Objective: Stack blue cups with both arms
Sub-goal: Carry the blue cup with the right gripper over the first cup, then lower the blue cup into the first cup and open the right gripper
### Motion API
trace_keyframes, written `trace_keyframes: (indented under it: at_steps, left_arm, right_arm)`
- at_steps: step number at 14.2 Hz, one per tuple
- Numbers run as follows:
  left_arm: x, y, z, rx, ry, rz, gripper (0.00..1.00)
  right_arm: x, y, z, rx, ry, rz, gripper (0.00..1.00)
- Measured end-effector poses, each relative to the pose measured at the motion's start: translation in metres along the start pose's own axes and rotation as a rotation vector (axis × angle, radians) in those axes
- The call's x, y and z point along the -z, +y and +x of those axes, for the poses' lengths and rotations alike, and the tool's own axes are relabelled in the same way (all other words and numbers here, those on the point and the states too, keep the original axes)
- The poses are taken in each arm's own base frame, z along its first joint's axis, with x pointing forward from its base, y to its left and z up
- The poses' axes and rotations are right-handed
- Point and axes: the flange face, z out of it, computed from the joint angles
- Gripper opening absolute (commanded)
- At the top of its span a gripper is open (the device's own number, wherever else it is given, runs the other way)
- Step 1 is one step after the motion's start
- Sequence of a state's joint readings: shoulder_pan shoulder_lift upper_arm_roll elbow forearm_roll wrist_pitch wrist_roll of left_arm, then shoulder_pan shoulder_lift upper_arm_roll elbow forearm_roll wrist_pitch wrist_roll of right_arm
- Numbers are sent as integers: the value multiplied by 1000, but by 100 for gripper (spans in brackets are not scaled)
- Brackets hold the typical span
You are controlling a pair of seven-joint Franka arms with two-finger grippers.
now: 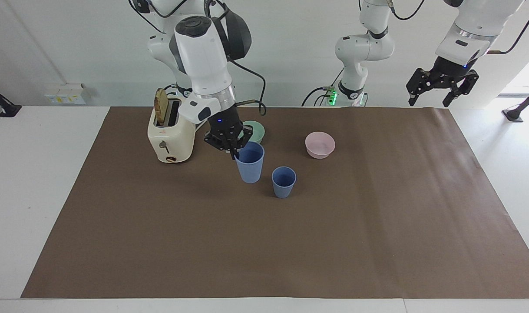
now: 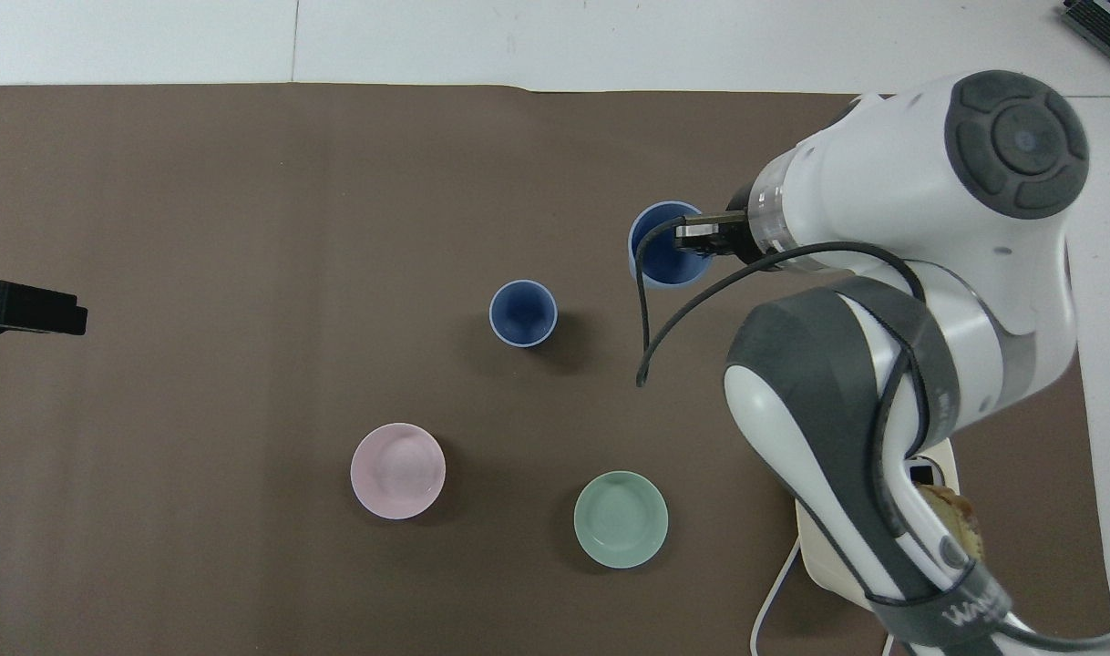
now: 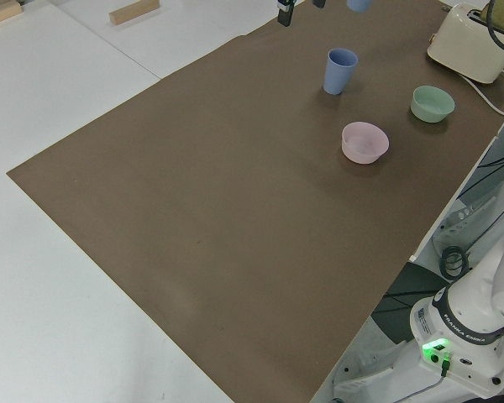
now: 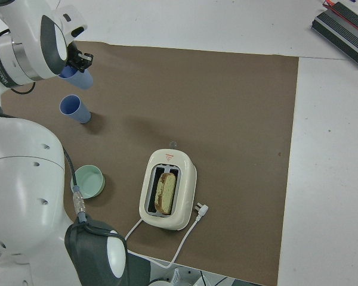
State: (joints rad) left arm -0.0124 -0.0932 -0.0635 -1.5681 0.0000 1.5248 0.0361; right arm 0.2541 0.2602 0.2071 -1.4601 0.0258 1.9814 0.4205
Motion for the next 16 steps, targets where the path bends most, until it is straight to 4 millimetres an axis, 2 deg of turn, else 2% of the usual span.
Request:
trace_keyframes:
  at_steps: [2, 4, 9, 16]
  left_arm:
    - [0, 0, 0, 0, 0, 0, 100]
    - [0, 0, 0, 0, 0, 0, 100]
    - [0, 0, 0, 0, 0, 0, 100]
    - [0, 0, 0, 0, -1, 0, 100]
  right_arm:
    - [-19, -34, -10, 26, -5, 21, 0]
    - [-35, -48, -15, 41, -22, 24, 0]
    - [-54, -57, -20, 56, -50, 20, 0]
    - [-74, -53, -26, 54, -92, 0, 0]
